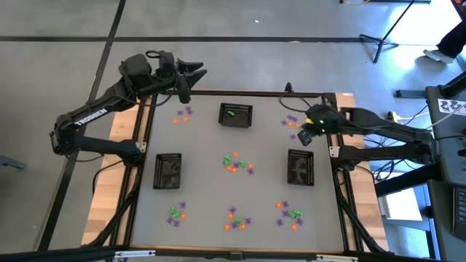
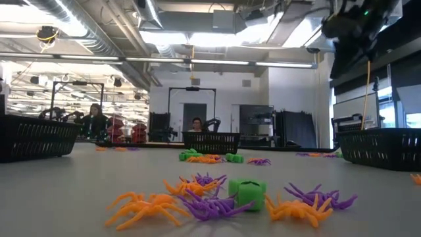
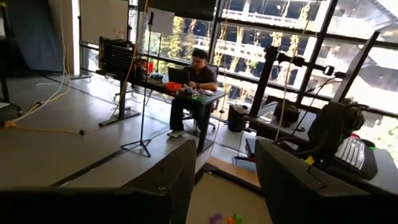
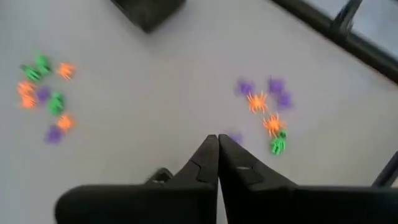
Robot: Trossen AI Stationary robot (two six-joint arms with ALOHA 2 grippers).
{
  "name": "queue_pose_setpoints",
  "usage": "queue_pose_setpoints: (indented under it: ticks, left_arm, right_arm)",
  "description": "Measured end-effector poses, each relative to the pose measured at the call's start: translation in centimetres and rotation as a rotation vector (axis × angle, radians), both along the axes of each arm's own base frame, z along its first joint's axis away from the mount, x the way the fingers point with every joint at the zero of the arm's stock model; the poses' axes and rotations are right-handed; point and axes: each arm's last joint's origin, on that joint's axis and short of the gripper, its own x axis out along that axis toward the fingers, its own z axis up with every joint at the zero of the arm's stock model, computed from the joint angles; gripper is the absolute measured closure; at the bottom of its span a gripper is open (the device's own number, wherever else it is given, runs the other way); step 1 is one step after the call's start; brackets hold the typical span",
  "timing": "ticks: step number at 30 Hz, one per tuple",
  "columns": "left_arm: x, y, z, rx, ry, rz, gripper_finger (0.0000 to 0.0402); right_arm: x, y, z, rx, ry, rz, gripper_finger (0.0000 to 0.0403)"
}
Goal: Sort Halloween decoration
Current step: Put the orange spider toy into the right bin
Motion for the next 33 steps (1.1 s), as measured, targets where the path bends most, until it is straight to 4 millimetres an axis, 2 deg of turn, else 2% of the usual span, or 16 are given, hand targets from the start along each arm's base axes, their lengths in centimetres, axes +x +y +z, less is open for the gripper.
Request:
queue_pose_setpoints:
  ticks: [6,9,12,16,23,33]
  left_arm:
    - [1.0,1.2,-1.0,0.007,0.061,-0.009,0.0244]
    - [0.8,1.5,-1.0,0.006,0.06,-0.009,0.0244]
    - [0.8,1.5,-1.0,0.007,0.058,-0.005,0.0244]
    - [0.8,1.5,-1.0,0.006,0.057,-0.009,0.0244]
    - [0.7,1.4,-1.6,-0.043,0.105,-0.009,0.0244]
    - [0.8,1.4,-1.9,-0.12,0.101,-0.024,0.0244]
  right_arm:
    - [1.4,-3.0,-1.5,0.091,0.056,-0.005,0.031]
    - [1.8,-4.4,-1.9,0.086,0.052,0.007,0.0271]
    - [2.0,-5.8,-2.1,0.061,0.044,-0.019,0.0248]
    - [2.2,-7.0,-2.3,0.035,0.02,-0.056,0.024]
    - [3.1,-7.8,-3.5,0.045,0.079,-0.075,0.0244]
    - [4.8,-10.1,-8.0,0.208,0.232,-0.122,0.0244]
